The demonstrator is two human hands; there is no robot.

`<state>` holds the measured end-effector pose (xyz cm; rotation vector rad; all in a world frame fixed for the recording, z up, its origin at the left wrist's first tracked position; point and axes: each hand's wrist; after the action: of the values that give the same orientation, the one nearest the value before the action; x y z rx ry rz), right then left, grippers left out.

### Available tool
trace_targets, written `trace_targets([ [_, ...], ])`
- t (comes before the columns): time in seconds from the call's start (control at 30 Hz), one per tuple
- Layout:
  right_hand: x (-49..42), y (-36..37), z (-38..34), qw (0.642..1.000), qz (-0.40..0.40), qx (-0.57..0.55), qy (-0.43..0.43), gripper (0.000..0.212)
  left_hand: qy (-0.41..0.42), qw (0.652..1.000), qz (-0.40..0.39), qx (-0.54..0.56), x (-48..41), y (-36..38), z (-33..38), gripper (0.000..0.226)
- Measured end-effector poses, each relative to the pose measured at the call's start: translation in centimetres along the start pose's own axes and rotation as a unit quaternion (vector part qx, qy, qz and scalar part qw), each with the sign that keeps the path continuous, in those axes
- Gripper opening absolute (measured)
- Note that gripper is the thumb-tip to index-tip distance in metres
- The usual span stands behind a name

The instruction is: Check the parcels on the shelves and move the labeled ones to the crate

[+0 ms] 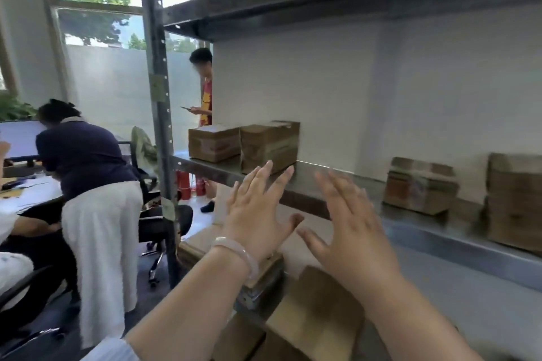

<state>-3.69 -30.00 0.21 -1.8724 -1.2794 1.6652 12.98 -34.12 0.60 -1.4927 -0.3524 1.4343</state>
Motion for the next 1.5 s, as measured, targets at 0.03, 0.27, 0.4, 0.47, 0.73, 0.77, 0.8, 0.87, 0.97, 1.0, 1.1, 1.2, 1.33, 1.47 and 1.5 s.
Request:
trace_targets([
  [0.03,-0.1,-0.5,0.7,1.000,0.018,0.005,0.024,0.084,0.023,1.000,-0.003,0.020,-1.1,0.6,0.9,0.078],
  [0.27,-0.6,-4.7,5.8,0.975,0.128,0.053,0.172,0.072,0.162,0.978,-0.012,0.129,-8.2,4.3,5.9,0.078],
  [0.4,-0.9,-6.3,8.0,0.951,0.114,0.030,0.286,0.074,0.212,0.955,-0.058,0.201,-11.2,6.2,8.9,0.076],
  [0.47,-1.6,-6.7,8.8,0.942,0.115,0.005,0.315,0.074,0.212,0.949,-0.084,0.219,-12.6,6.9,10.2,0.076],
  [0.73,-4.9,-6.0,11.2,0.904,0.082,-0.059,0.415,0.079,0.198,0.924,-0.166,0.283,-14.6,9.6,11.9,0.061],
  [0.77,-5.3,-5.9,11.6,0.895,0.080,-0.076,0.433,0.079,0.194,0.922,-0.167,0.290,-14.6,9.8,11.7,0.060],
  [0.8,-5.6,-5.7,11.9,0.885,0.073,-0.088,0.451,0.077,0.186,0.920,-0.171,0.299,-14.5,9.8,11.5,0.060],
  [0.87,-6.3,-5.4,12.2,0.866,0.063,-0.104,0.485,0.072,0.166,0.914,-0.185,0.320,-14.6,9.8,11.1,0.061],
  [0.97,-6.9,-4.8,11.9,0.848,0.090,-0.149,0.501,0.059,0.146,0.906,-0.174,0.357,-14.9,10.0,10.3,0.056],
  [1.0,-7.0,-4.6,11.5,0.845,0.106,-0.177,0.494,0.055,0.136,0.902,-0.163,0.376,-15.0,9.9,10.0,0.052],
  [1.1,-7.2,-3.9,10.8,0.849,0.174,-0.234,0.441,0.053,0.088,0.880,-0.126,0.449,-15.2,9.4,9.0,0.038],
  [1.2,-7.5,-3.1,9.6,0.870,0.243,-0.244,0.354,0.052,0.040,0.866,-0.128,0.481,-15.4,8.7,8.0,0.033],
  [1.33,-7.9,-2.4,8.2,0.939,0.229,-0.103,0.234,0.063,-0.002,0.829,-0.160,0.535,-15.9,7.3,6.8,0.041],
  [1.47,-8.1,-1.3,7.0,0.966,0.190,-0.048,0.170,0.068,0.008,0.802,-0.176,0.570,-16.3,5.9,5.9,0.030],
  [1.5,-8.2,-1.0,6.8,0.969,0.189,-0.045,0.155,0.070,0.005,0.796,-0.175,0.580,-16.3,5.9,5.7,0.036],
])
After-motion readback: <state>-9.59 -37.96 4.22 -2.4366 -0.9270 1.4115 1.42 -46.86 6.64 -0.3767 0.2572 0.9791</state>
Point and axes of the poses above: each hand's wrist, its own x-axis away from the middle knuckle, its own y-axis out of the palm, z = x × y, and after that the axes turned 5 degrees about y, right-handed
